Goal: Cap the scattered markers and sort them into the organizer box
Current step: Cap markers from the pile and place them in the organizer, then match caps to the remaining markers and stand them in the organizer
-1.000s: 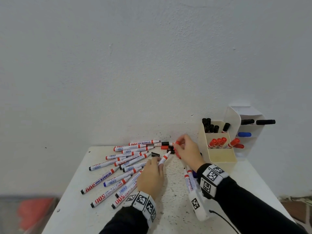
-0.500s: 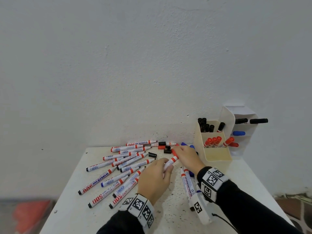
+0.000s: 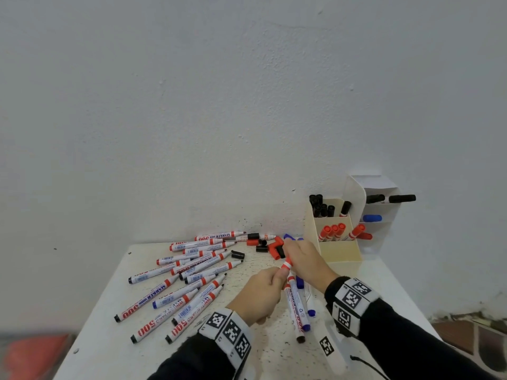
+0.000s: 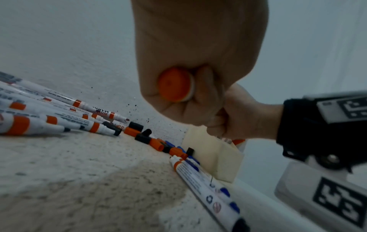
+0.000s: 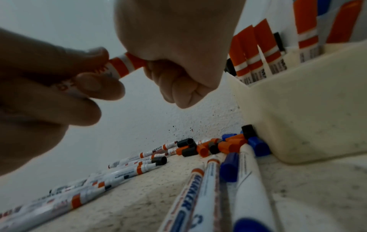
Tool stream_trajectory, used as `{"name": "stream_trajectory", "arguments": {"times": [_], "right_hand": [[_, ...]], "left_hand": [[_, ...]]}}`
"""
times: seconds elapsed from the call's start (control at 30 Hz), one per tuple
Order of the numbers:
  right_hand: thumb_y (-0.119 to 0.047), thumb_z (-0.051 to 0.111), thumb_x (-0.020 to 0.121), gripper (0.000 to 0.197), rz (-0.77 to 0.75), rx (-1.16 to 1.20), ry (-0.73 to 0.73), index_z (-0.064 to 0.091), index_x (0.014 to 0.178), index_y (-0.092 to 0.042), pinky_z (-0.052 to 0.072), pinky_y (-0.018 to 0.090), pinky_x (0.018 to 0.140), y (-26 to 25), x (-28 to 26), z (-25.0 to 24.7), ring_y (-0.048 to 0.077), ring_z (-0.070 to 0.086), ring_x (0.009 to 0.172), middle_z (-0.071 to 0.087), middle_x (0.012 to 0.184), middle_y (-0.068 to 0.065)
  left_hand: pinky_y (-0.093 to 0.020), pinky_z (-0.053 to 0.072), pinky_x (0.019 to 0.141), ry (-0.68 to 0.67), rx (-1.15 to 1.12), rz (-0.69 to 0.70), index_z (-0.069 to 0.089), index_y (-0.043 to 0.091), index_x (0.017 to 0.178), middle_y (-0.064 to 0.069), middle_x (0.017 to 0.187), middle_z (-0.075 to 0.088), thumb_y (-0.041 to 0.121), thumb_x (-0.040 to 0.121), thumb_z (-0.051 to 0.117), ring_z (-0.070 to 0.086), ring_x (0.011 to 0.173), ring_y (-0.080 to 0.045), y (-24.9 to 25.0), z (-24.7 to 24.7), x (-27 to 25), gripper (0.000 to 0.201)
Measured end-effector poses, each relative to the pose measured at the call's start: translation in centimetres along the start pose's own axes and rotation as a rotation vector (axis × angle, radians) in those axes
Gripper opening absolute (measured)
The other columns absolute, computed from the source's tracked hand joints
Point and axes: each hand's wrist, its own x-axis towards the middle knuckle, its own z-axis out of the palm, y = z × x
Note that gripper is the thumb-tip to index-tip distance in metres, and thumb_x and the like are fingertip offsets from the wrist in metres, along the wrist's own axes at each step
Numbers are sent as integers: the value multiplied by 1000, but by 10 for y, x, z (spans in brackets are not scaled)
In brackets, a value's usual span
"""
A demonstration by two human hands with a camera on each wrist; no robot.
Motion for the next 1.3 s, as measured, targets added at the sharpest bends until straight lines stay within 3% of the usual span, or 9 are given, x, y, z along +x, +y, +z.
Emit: {"name": "stream_trajectory", "arguments": {"times": [0.07, 0.23, 0.3, 0.4, 0.53, 0.67, 0.97, 1.13, 1.3], "right_hand": [[-21, 35, 98, 45, -16, 18, -1, 36, 53, -16, 28, 31, 56, 0, -1, 0, 12, 31, 50, 31, 52, 1], [-31, 51, 92, 36, -73, -40, 76, 43, 62, -13, 28, 15, 47, -13, -3, -5, 8, 34, 48, 37, 54, -2], [-32, 60, 87, 31, -96, -52, 123, 46, 66, -14, 35, 12, 46, -25, -7, -14, 2, 42, 42, 45, 54, -5], [-30, 64, 85, 20, -220, -103, 257, 53, 73, -17, 39, 9, 47, -50, -15, -43, -2, 49, 47, 51, 60, -7], [-23, 61, 88, 14, -440, -275, 622, 61, 86, -10, 40, 10, 59, -63, -16, -93, 14, 55, 65, 59, 76, 3], [-12, 59, 89, 12, -486, -483, 806, 62, 93, -1, 34, 11, 67, -39, -14, -118, 12, 49, 74, 54, 86, 5], [-12, 55, 91, 19, -260, -492, 560, 65, 102, -1, 47, 28, 83, 32, 4, -99, 16, 53, 88, 57, 102, 10], [-20, 53, 93, 24, -170, -683, 502, 70, 99, -3, 49, 41, 80, 37, 7, -99, 26, 54, 93, 64, 95, 10], [-12, 53, 89, 17, -438, -517, 654, 65, 81, -4, 49, 25, 55, 10, -12, -82, 16, 55, 63, 59, 78, 5]], "left_hand": [[-17, 28, 42, 53, 76, 36, 39, 22, 71, 6, 61, 40, 40, 100, 25, 33, 43, -3, 0, 4, 1, 37], [-21, 38, 55, 176, -67, 100, 43, 25, 80, 7, 66, 47, 38, 100, 30, 40, 53, -4, -6, 20, 9, 27], [-23, 41, 67, 234, -38, 129, 50, 24, 95, 7, 80, 54, 38, 98, 36, 48, 66, -5, -9, 27, 16, 20], [-28, 40, 87, 342, 240, -31, 42, 21, 125, 2, 114, 50, 45, 94, 41, 47, 102, -14, -14, 40, 26, 39], [-37, 35, 100, 209, 619, -186, 50, 20, 124, -3, 128, 45, 40, 95, 36, 38, 120, -22, -5, 55, 35, 37], [-40, 33, 100, 110, 892, -153, 55, 12, 121, -8, 129, 43, 44, 95, 35, 35, 122, -26, 1, 68, 43, 46], [-38, 36, 96, 29, 960, -206, 49, 10, 125, -8, 124, 50, 47, 92, 42, 44, 118, -25, 6, 76, 55, 50], [-30, 40, 75, 83, 805, -275, 53, 13, 113, -3, 101, 54, 37, 93, 40, 52, 95, -19, 11, 73, 52, 34], [-21, 43, 58, 230, 552, -291, 49, 17, 93, 4, 76, 48, 41, 94, 38, 50, 66, -9, 9, 53, 49, 27]]}}
